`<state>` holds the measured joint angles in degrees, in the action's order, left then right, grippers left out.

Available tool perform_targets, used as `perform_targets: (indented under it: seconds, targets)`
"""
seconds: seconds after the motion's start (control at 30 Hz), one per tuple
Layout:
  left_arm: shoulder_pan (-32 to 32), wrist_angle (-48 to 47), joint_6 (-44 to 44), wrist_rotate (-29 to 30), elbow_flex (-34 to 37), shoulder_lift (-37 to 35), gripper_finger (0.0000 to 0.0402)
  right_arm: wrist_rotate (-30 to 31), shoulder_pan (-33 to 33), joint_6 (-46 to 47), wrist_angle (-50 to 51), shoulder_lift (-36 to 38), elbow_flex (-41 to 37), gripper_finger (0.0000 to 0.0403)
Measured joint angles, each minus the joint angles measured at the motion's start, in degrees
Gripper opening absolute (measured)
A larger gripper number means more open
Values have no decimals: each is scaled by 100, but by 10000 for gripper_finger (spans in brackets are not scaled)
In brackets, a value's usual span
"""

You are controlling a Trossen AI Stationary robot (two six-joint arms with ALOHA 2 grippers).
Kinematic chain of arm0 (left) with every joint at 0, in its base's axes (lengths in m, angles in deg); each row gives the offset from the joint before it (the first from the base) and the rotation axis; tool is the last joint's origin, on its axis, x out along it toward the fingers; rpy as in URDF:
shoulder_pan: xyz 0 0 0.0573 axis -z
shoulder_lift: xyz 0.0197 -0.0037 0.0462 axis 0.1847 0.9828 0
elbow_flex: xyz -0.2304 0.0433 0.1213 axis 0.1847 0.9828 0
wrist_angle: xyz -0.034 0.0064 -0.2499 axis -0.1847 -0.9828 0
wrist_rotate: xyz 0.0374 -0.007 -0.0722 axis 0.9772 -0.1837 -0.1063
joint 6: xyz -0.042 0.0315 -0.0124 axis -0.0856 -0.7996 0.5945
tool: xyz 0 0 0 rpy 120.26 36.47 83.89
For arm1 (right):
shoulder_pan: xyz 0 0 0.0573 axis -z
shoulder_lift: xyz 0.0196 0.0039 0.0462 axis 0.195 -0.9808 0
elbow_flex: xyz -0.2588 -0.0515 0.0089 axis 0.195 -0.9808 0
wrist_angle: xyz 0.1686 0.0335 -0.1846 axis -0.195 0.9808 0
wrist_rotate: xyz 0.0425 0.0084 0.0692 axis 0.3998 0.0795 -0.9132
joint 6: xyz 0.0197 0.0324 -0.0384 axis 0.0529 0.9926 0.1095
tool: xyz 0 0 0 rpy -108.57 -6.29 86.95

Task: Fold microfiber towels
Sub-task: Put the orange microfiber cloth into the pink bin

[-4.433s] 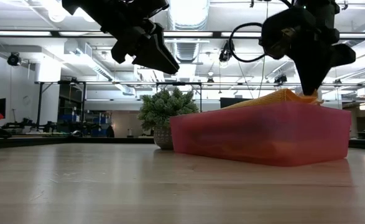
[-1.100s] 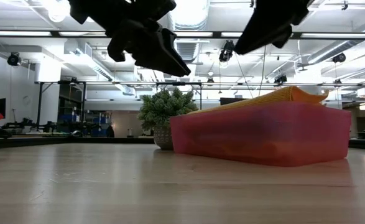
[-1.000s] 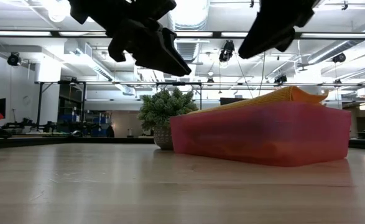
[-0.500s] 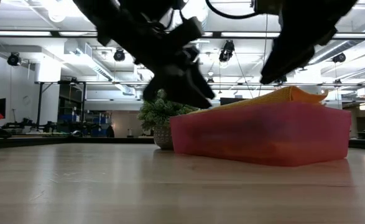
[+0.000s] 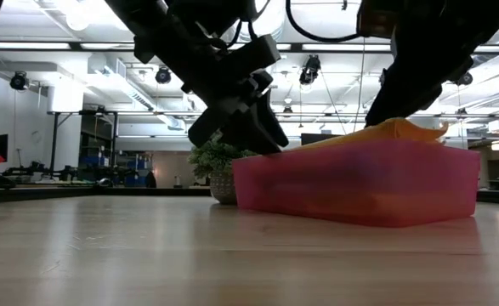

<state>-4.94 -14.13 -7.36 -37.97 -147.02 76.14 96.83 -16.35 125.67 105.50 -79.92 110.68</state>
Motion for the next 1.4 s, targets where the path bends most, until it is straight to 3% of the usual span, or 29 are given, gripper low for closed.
perform_targets:
  seconds: [0.2, 0.63, 0.83, 1.4]
  targets:
    - [-89, -74, 116, 0, 0, 17, 137, 162, 11, 32, -1, 0, -96, 157]
    - [-99, -42, 95, 79, -3, 17, 32, 164, 11, -9, -58, 0, -146, 16]
    - [-102, -4, -141, 1106, -26, -27, 2, 251, 23, -87, -372, 0, -146, 10]
    - [-115, -438, -185, 1225, 0, -42, 4, 273, 35, -138, -633, 0, -47, 9]
